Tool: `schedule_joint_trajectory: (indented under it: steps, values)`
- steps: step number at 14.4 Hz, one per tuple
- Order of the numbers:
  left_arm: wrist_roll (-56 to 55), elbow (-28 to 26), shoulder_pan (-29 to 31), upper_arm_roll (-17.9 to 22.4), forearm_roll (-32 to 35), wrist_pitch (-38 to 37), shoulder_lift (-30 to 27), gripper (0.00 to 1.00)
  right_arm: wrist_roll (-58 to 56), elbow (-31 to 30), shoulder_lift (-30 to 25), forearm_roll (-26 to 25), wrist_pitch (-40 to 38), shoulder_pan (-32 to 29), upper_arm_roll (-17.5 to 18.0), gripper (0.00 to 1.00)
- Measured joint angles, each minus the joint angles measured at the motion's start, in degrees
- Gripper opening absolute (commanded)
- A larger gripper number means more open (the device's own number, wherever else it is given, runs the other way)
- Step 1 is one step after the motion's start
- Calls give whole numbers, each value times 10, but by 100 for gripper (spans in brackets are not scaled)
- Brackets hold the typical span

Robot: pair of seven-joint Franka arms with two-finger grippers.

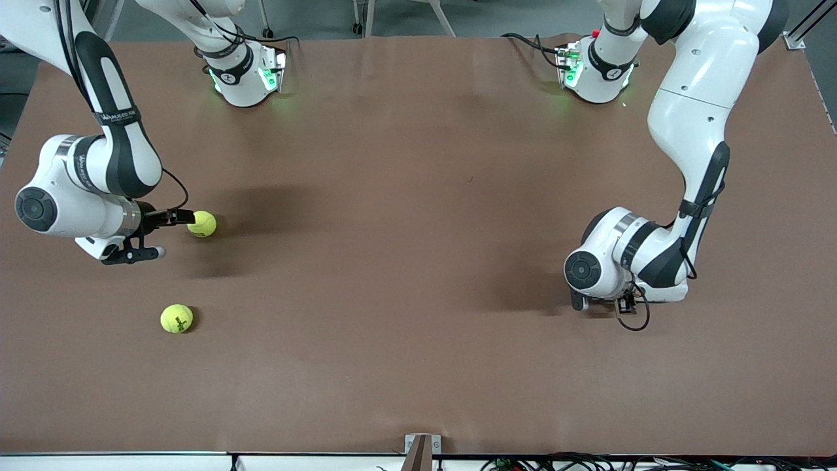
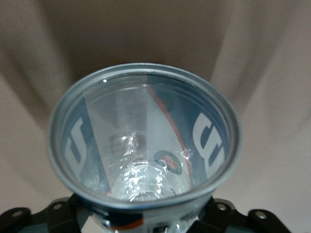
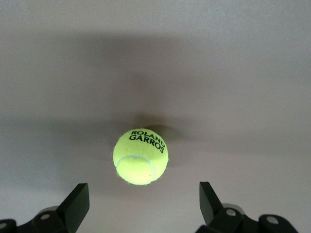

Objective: Insert tennis ball vertically with right arm
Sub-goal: 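Lower the right gripper over the nearer tennis ball, then carry the upright can toward the middle with the left gripper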

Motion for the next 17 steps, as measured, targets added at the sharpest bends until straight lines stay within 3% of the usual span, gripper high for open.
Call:
schedule_joint_trajectory:
  steps: [11, 17]
  values:
    - [-1, 6, -2, -6, -4, 3, -2, 66, 0, -6, 19, 1, 3, -1, -1, 100]
    - [34, 25, 8, -27, -103, 5, -36, 66, 0, -6, 19, 1, 3, -1, 0, 100]
